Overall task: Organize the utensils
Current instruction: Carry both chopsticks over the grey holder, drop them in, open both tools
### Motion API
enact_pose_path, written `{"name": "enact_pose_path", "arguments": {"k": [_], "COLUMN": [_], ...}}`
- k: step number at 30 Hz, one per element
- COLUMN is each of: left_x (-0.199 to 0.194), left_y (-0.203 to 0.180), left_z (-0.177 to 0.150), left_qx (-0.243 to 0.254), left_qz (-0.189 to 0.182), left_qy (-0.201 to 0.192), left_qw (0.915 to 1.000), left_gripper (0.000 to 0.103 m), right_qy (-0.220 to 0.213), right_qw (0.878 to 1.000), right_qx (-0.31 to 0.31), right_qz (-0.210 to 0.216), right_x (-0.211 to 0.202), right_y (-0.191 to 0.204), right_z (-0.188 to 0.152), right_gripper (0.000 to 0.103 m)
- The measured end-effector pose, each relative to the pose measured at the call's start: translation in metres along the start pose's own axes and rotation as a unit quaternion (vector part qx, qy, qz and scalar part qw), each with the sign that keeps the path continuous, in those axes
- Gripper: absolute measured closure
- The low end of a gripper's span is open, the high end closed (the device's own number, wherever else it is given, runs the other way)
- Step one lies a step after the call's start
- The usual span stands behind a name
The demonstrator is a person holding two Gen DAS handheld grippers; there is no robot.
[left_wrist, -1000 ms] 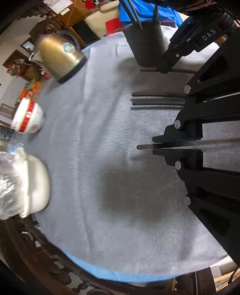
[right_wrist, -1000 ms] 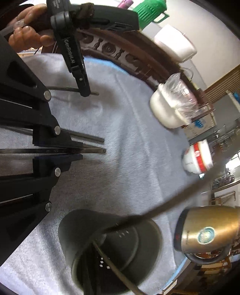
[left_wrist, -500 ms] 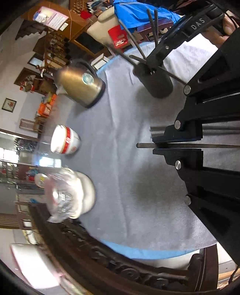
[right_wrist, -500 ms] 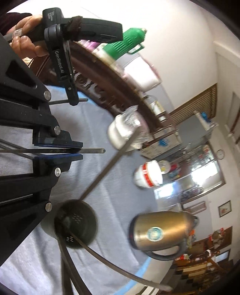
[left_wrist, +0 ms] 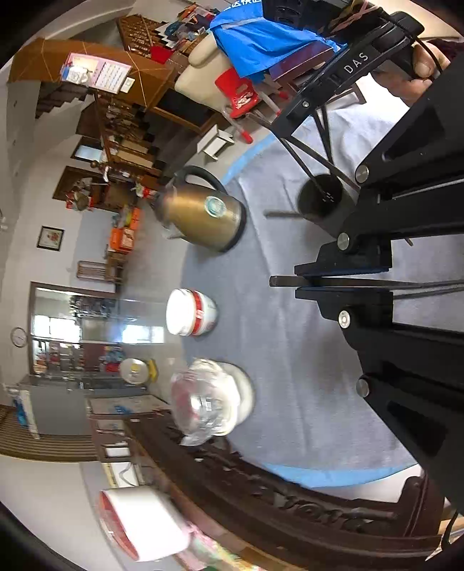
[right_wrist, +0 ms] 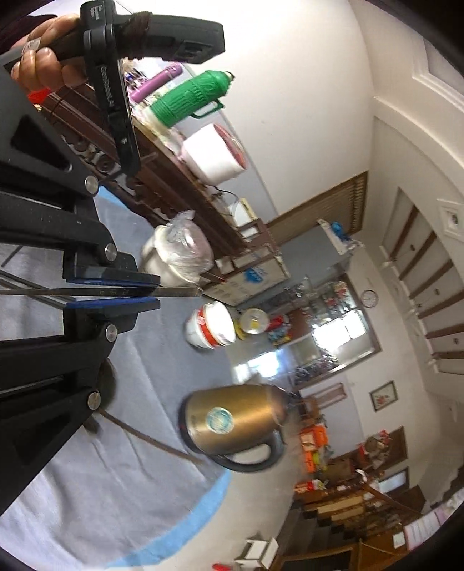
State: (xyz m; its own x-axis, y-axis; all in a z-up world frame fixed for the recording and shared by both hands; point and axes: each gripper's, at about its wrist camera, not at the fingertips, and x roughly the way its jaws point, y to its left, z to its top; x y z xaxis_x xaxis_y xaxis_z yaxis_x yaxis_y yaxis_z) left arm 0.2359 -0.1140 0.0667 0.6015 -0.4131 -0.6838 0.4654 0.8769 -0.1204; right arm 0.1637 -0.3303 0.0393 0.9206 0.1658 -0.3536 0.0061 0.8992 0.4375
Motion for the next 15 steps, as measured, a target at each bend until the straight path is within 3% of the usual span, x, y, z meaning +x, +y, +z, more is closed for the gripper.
{"name": "enact_pose_path", "arguments": {"k": [15], "left_x": [-0.032], "left_y": [-0.065], "left_z": [0.046], "left_qx": [0.025], "left_qz": [-0.022], "left_qy": [-0.086], "left_qw": [0.9958], "left_gripper": [0.098], "right_qy": [-0.116], "right_qw": [0.992], "right_qx": [0.036], "right_qz": [-0.041], "right_x": [-0.060], "right_y": [-0.044], "right_z": [0.045], "right_gripper": [0.097]}}
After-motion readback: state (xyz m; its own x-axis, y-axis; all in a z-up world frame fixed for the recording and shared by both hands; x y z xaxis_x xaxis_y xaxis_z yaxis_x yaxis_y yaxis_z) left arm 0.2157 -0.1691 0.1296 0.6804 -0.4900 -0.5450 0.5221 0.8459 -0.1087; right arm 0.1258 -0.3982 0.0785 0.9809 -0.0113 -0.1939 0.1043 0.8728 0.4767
